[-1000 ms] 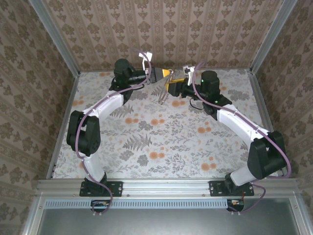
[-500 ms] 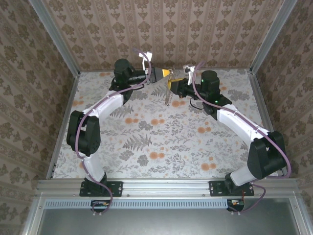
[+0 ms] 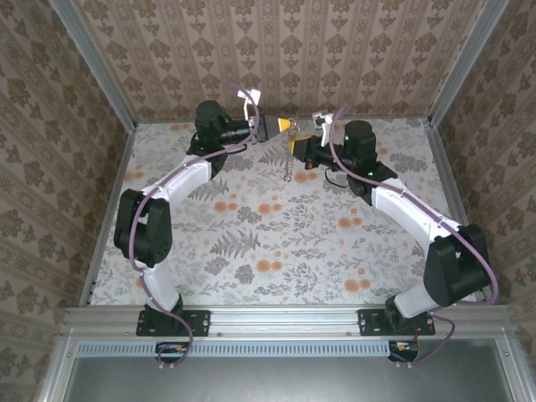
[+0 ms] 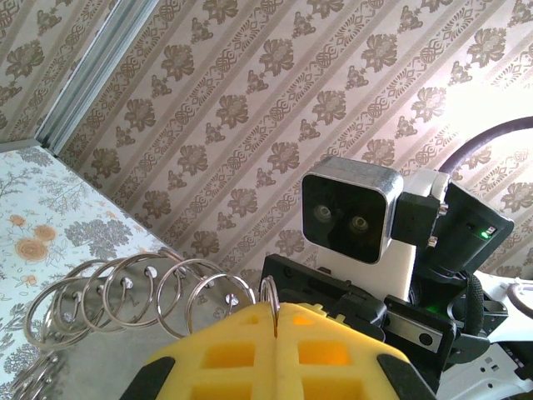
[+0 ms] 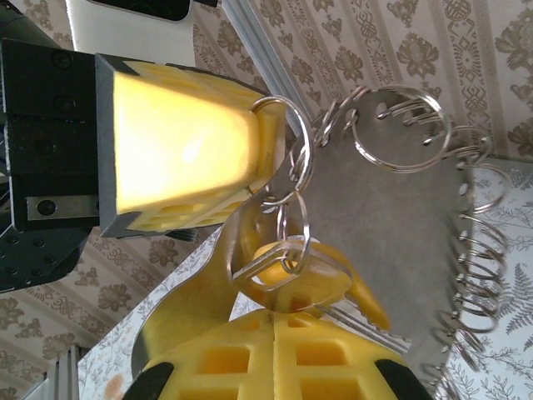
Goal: Put the keys on the keyring
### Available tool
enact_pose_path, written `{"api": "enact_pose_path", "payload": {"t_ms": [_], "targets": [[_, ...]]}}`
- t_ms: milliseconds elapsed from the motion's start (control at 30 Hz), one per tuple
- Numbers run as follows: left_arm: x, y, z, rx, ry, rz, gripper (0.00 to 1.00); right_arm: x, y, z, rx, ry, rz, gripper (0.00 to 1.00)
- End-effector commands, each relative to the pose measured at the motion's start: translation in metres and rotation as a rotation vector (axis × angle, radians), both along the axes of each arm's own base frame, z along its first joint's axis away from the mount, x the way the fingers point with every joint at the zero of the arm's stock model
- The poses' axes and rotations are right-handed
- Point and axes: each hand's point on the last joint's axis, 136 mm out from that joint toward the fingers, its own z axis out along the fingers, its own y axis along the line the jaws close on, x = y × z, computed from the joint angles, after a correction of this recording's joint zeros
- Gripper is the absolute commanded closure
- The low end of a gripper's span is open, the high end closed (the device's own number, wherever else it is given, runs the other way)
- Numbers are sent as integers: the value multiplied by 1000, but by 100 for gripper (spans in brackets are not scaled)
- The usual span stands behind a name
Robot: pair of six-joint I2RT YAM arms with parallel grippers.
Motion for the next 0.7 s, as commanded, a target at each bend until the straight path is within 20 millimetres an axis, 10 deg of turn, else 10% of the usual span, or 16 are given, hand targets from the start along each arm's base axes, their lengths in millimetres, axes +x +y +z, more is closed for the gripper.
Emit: {"api": "enact_pose_path", "payload": {"t_ms": [0, 400, 533, 667], "targets": [[-11, 5, 28, -42, -85, 0, 100, -12, 7, 10, 13, -25, 53, 100], [-10, 6, 30, -46, -89, 8, 100, -27, 26, -9, -12, 31, 124, 91], [-10, 8, 29, -44, -89, 10, 100, -28, 5, -2, 14, 43, 78, 66], [-11, 8, 29, -43, -93, 6, 100, -31, -24, 20, 94, 41, 44, 65]]}}
